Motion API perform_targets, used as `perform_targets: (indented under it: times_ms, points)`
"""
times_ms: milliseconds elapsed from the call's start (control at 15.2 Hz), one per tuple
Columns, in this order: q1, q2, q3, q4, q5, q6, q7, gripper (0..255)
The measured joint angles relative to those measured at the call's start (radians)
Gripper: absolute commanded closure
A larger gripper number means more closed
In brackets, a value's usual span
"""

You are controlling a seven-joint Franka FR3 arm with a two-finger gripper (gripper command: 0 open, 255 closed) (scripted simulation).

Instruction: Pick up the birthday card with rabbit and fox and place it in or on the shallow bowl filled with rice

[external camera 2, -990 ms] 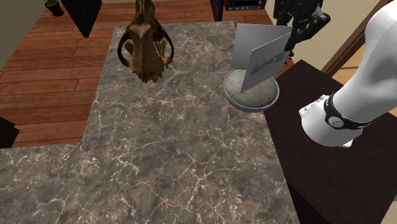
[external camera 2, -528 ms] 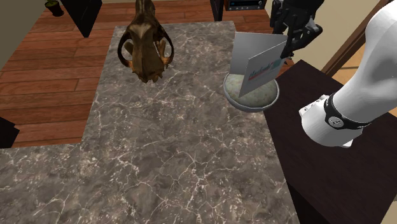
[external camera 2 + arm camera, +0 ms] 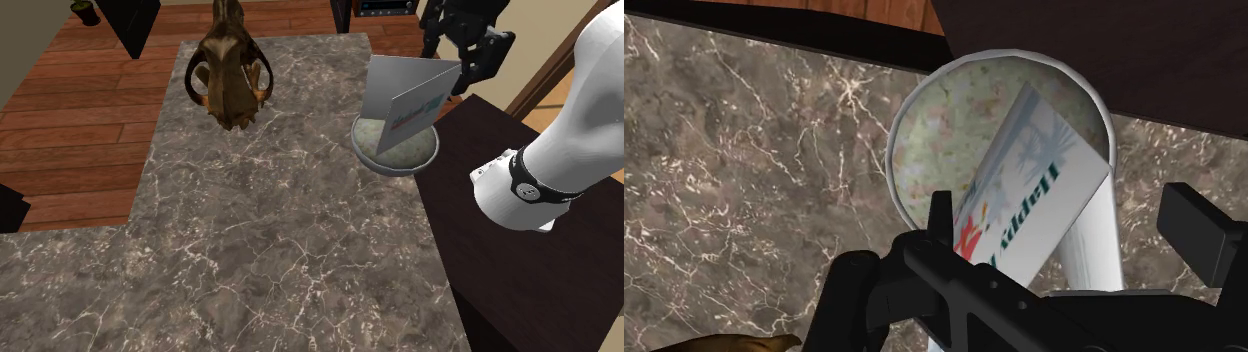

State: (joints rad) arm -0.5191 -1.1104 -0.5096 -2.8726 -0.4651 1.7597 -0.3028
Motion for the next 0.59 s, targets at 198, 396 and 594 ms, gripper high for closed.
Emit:
perform_targets:
  times_ms: [198,396,594]
  points:
    - [0.005,-0.001,0.009,0.014,0.009,-0.014,0.001,0]
    - [0.03,0.012,0.044,0.101,0.049,-0.084,-0.001,0]
    - [0.03,0.003,0.055,0.118,0.058,-0.111,-0.004,0]
